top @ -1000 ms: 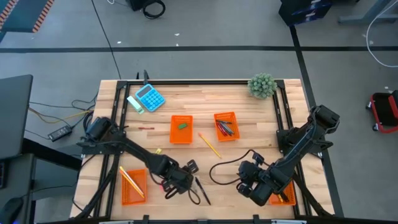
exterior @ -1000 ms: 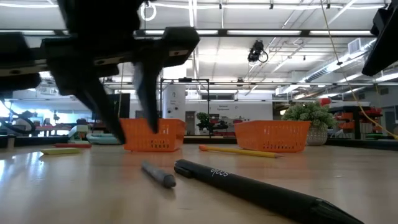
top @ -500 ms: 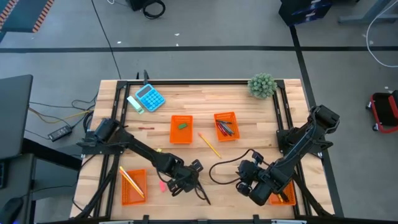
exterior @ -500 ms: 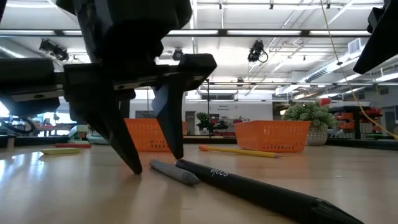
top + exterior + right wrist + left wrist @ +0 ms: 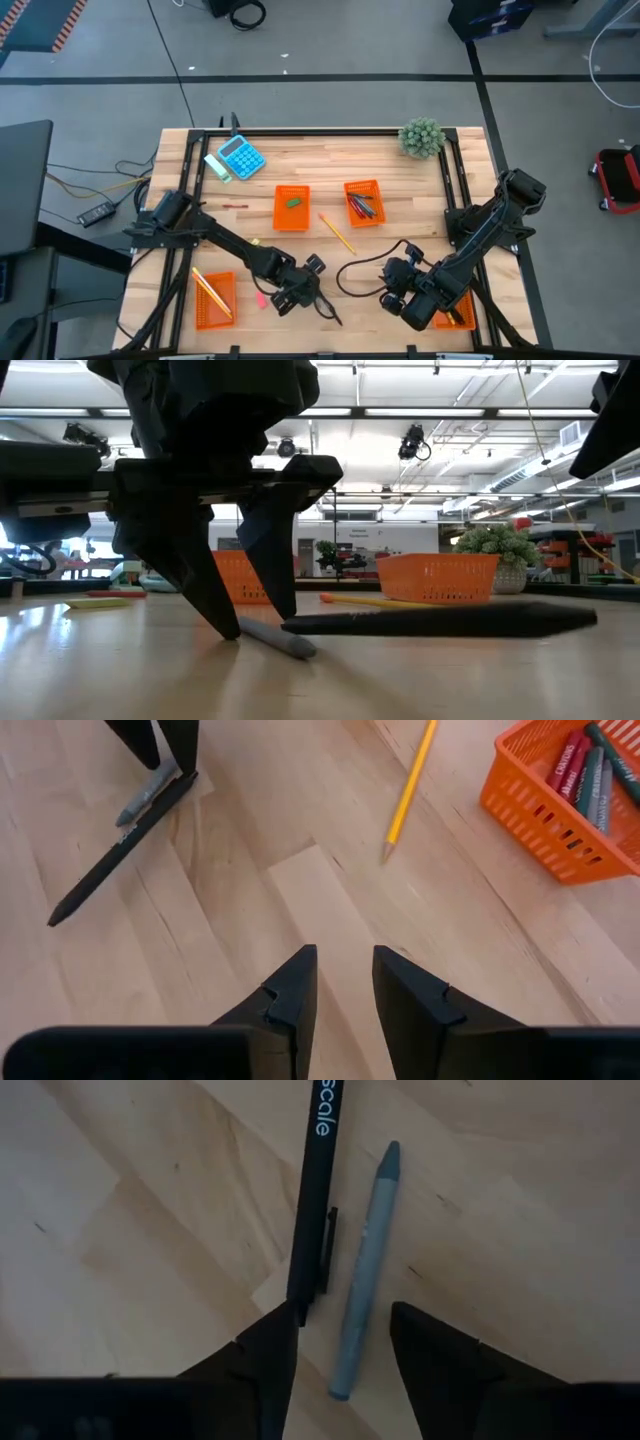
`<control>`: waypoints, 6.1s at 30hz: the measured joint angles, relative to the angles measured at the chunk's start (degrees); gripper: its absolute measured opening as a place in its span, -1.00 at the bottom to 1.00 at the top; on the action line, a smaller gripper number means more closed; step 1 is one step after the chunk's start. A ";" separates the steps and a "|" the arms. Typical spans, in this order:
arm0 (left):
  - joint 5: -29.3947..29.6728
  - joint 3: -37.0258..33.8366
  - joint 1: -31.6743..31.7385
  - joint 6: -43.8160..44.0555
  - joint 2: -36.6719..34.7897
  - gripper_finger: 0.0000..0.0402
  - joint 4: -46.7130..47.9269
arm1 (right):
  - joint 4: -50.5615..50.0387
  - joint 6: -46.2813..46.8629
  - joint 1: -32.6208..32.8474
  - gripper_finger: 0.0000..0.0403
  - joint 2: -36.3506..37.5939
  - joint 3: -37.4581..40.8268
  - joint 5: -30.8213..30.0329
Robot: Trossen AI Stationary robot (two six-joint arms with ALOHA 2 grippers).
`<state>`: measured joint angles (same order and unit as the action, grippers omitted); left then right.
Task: Sort crayons/erasers/pens/pencils in bins
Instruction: Put the gray crayon into the top right orange bin
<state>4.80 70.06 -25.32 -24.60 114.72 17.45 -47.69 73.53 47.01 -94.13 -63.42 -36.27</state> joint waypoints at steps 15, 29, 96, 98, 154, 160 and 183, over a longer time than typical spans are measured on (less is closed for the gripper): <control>6.47 -0.42 -0.76 1.04 -2.26 -0.18 2.36 | 0.00 -0.01 0.01 -0.47 0.00 0.00 0.02; 4.18 -0.22 0.68 5.69 -2.25 -0.32 5.48 | -0.01 -0.01 -0.01 -0.47 0.00 0.00 0.02; 7.57 20.61 -5.65 -6.86 9.70 -0.79 26.05 | 0.01 -0.49 -0.38 -0.47 0.00 -0.02 -1.66; 7.66 20.70 -5.51 -6.99 10.08 -0.81 26.06 | 0.03 -0.49 -0.38 -0.47 0.00 -0.02 -1.66; 4.71 37.97 3.11 -12.74 8.63 -0.84 39.56 | 0.23 -0.40 -0.34 -0.47 0.00 0.00 5.05; 5.42 44.46 7.98 -15.18 8.57 -0.81 43.92 | 0.24 1.39 -0.34 -0.47 0.00 0.00 6.50; 3.41 43.33 32.66 -20.68 9.25 -0.78 25.96 | 0.35 8.05 -1.67 -0.47 0.00 0.00 10.04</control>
<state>8.20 113.39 7.34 -45.27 123.96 43.41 -47.34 81.58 45.34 -94.13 -63.42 -26.24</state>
